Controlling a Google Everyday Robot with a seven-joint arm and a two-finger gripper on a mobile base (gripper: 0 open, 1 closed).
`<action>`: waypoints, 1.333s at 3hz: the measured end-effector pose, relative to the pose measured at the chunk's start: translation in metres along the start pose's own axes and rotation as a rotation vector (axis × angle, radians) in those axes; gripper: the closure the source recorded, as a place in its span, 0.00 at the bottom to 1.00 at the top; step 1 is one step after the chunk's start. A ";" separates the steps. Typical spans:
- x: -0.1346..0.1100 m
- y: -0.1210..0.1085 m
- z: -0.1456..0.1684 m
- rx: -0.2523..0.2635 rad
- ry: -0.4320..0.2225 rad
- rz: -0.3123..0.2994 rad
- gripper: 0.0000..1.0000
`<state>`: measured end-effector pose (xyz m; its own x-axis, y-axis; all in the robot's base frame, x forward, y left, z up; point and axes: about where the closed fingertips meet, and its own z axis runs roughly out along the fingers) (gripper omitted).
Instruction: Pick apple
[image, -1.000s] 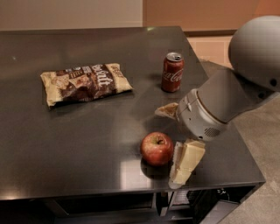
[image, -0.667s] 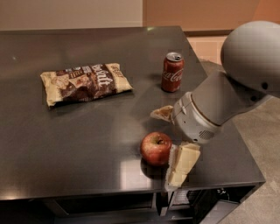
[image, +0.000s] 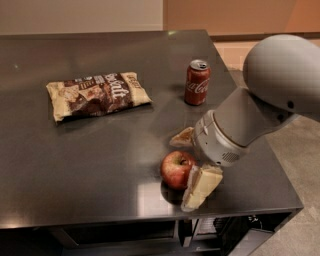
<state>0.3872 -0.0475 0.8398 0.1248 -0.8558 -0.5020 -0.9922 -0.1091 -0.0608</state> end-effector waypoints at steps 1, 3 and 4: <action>0.001 -0.005 -0.005 0.005 -0.011 0.012 0.41; -0.024 -0.010 -0.041 0.002 -0.076 0.011 0.88; -0.040 -0.011 -0.074 -0.008 -0.107 -0.014 1.00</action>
Offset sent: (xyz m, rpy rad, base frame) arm 0.0117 -0.0006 0.0399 0.0801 0.0074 -0.0203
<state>0.3932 -0.0493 0.9242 0.1368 -0.7952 -0.5906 -0.9903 -0.1246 -0.0616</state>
